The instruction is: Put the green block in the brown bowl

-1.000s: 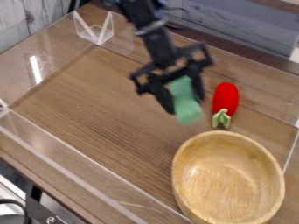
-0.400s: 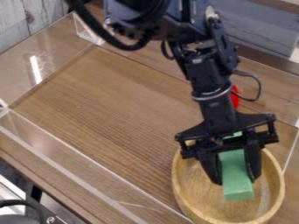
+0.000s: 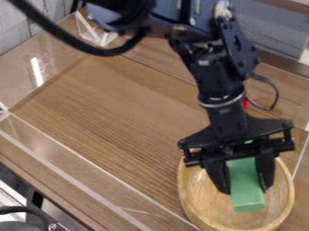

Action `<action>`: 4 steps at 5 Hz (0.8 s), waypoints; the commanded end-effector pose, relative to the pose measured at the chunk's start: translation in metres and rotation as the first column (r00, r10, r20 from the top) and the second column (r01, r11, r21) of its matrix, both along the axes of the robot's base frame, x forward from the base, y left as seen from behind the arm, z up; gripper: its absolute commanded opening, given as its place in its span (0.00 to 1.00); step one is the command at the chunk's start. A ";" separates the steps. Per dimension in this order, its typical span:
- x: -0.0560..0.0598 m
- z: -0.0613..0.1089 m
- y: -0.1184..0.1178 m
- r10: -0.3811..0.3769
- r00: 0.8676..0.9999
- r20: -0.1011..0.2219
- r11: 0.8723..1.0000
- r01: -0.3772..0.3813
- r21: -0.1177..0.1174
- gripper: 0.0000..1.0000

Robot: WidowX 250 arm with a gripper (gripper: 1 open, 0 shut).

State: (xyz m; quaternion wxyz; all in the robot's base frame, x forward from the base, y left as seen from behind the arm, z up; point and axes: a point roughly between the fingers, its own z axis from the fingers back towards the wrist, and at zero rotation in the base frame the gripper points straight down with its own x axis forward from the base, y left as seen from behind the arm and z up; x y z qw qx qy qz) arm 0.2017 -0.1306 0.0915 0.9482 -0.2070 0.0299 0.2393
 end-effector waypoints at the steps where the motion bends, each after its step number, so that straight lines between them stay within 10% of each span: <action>1: 0.005 0.014 0.004 0.057 0.997 0.051 0.998 -0.058 0.019 0.00; 4: 0.006 0.003 -0.002 0.025 0.998 0.055 0.997 -0.029 0.065 0.00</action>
